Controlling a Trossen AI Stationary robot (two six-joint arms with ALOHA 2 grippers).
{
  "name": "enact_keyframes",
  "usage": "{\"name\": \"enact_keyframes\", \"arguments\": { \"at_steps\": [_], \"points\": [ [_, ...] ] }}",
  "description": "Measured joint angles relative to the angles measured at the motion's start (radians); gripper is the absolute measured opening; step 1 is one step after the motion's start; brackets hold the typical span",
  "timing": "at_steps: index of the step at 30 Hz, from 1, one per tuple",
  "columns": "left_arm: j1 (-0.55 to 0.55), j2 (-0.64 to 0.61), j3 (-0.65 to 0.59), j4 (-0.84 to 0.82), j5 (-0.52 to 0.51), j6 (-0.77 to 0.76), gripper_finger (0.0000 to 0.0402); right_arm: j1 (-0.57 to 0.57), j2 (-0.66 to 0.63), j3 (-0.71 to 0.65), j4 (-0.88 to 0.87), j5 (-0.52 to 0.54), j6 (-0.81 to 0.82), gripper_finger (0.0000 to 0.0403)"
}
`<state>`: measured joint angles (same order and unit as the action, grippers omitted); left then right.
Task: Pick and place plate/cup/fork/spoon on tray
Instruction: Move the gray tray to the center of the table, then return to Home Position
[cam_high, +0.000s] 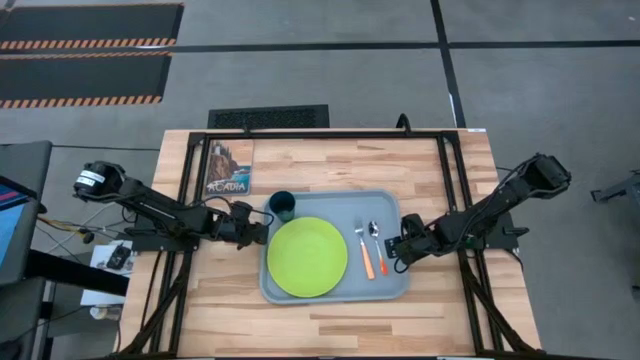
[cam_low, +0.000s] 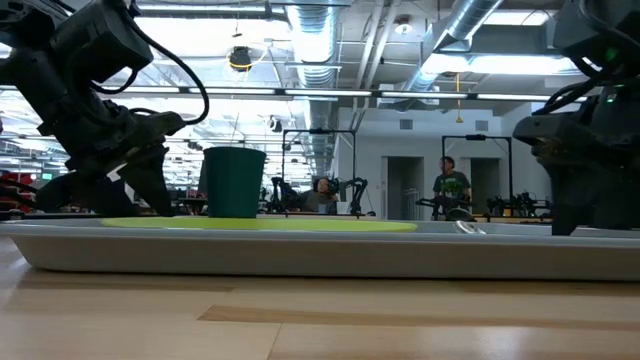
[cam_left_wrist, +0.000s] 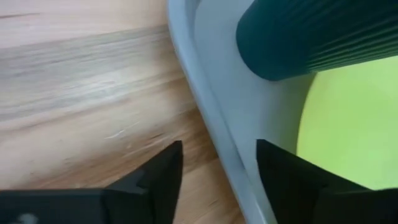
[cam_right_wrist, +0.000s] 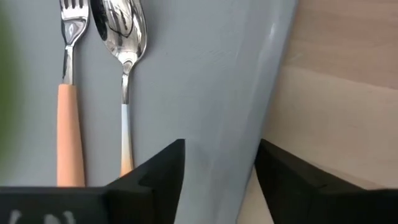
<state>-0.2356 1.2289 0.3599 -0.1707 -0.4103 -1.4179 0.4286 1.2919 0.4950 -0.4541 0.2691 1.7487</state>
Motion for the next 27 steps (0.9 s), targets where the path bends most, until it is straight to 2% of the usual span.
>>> {"name": "enact_keyframes", "arguments": {
  "at_steps": [5, 10, 20, 27],
  "points": [
    [-0.001, -0.016, 0.0, 0.001, -0.004, 0.023, 0.0231, 0.0, -0.001, 0.0, -0.002, 0.0, 0.003, 0.0231],
    [-0.001, -0.052, 0.0, -0.012, -0.014, 0.037, 0.0252, 0.0, -0.002, 0.001, -0.008, 0.001, 0.005, 0.0232],
    [-0.001, -0.171, 0.0, -0.118, -0.019, 0.065, 0.0257, 0.001, -0.051, 0.001, -0.106, -0.006, 0.051, 0.0228],
    [-0.001, -0.263, 0.0, -0.132, -0.026, 0.134, 0.0257, 0.001, -0.126, 0.085, -0.327, 0.01, 0.057, 0.0228]
  ]
}}
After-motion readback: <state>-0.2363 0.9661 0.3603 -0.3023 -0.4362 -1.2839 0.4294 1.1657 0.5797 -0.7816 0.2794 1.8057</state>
